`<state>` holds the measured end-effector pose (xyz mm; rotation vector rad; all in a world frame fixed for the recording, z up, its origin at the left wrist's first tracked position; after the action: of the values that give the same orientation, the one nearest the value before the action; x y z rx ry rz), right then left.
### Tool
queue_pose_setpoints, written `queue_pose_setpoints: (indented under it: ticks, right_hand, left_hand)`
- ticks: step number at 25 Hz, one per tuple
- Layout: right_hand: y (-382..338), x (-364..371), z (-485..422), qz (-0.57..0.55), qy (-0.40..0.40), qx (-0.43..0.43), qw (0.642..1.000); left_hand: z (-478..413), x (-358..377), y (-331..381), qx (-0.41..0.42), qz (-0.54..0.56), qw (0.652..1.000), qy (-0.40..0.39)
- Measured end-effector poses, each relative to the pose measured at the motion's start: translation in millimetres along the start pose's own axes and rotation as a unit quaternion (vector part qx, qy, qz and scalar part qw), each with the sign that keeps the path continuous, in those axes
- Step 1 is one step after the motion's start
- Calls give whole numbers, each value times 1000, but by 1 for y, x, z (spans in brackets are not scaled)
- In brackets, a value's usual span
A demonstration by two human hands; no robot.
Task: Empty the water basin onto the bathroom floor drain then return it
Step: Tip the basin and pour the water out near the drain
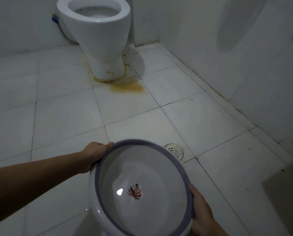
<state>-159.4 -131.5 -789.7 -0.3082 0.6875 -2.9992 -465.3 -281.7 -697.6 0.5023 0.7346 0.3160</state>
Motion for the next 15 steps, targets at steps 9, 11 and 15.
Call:
queue_pose_setpoints:
  ticks: [9,11,15]
  right_hand:
    - [2,1,-2,-14,-13,16,1000]
    - [2,1,-4,-6,-17,16,1000]
    - [3,0,-6,-11,-21,21,999]
  left_hand:
    - [3,-1,2,5,0,1000,7]
    - [3,-1,3,7,-1,1000,8]
    - [2,-4,4,11,8,1000,8]
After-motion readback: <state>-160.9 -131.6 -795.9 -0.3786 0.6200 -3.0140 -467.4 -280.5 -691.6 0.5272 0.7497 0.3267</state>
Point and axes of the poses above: each hand's wrist, its own z-axis away from the middle knuckle, its own x-axis out of the palm, y = z × x, the point moved 3 cm from there along -z, towards the middle knuckle, and after that the axes turned 7 degrees about -z, right-handed, at the moved point
